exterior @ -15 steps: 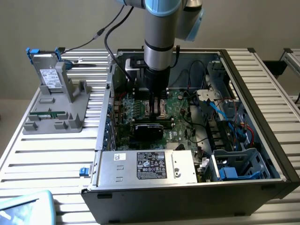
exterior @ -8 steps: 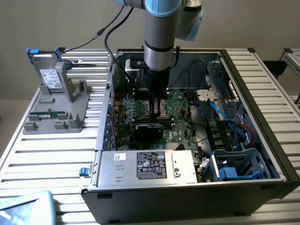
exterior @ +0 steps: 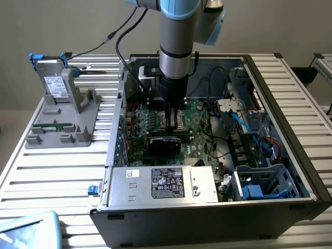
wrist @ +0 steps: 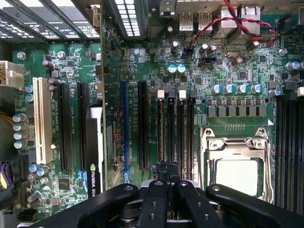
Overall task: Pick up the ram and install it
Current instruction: 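Press down the ram until it locks into place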
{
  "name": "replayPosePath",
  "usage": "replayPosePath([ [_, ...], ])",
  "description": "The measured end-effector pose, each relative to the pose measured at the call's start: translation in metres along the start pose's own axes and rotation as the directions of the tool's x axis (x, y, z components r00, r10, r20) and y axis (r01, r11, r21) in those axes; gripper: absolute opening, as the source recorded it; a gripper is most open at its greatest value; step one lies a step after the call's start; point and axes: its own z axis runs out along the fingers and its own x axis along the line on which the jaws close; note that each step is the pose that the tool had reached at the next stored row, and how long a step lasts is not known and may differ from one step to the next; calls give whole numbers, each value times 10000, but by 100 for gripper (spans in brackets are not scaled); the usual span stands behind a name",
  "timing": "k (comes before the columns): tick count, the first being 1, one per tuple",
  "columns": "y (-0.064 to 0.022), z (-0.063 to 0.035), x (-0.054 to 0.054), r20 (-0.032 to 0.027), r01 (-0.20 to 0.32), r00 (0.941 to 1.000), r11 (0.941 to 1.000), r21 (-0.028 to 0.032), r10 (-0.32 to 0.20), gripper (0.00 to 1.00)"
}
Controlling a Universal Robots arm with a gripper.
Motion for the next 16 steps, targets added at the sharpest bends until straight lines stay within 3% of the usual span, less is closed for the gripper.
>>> replayPosePath([
  [16, -1, 36, 0, -3, 0, 10000, 10000, 72, 0, 11],
])
